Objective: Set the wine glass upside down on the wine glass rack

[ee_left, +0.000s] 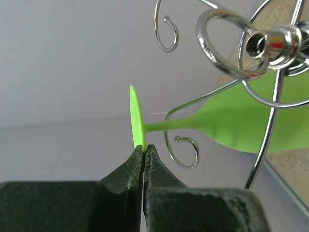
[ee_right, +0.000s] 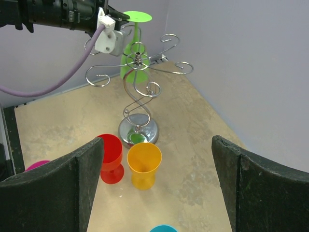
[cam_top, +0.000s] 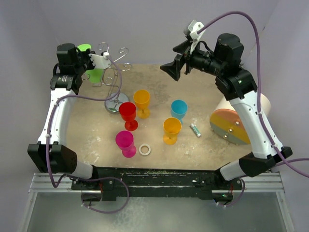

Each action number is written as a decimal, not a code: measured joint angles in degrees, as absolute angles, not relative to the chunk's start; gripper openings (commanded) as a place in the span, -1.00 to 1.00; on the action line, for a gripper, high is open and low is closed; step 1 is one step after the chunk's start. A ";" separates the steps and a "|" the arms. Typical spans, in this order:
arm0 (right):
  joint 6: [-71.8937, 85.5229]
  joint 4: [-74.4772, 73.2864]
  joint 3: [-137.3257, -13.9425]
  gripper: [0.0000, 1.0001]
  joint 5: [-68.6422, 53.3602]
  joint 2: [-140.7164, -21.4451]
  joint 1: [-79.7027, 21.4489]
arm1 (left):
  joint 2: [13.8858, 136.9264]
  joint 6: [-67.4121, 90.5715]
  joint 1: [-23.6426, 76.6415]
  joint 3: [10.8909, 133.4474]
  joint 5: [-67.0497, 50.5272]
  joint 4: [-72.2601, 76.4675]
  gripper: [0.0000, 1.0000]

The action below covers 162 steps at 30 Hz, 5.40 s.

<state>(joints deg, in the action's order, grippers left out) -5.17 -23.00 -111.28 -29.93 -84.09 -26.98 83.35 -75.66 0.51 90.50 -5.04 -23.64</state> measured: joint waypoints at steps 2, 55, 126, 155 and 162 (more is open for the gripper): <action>-5.17 -23.00 -111.28 0.89 -29.93 -84.14 -26.98 | 83.66 -75.68 0.51 90.50 -2.94 -23.18 -1.00; -5.61 -22.22 -108.49 0.95 -29.93 -81.67 -26.57 | 81.38 -73.10 1.17 90.50 -0.86 -32.05 -0.90; -22.74 -35.35 -82.56 0.65 -4.89 -81.87 -26.55 | 66.46 -64.27 1.23 89.97 0.12 -33.93 0.57; -18.39 -37.52 -81.28 -0.85 -4.21 -92.90 -26.22 | 62.89 -53.04 1.21 86.35 -0.36 -30.98 0.99; -18.41 -38.63 -82.59 -1.00 -4.19 -92.99 -25.50 | 62.87 -50.70 1.21 86.35 -0.32 -30.87 0.99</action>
<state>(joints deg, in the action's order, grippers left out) -18.41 -38.63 -82.59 -4.19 -92.99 -25.50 62.87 -50.70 1.21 86.35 -0.32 -30.87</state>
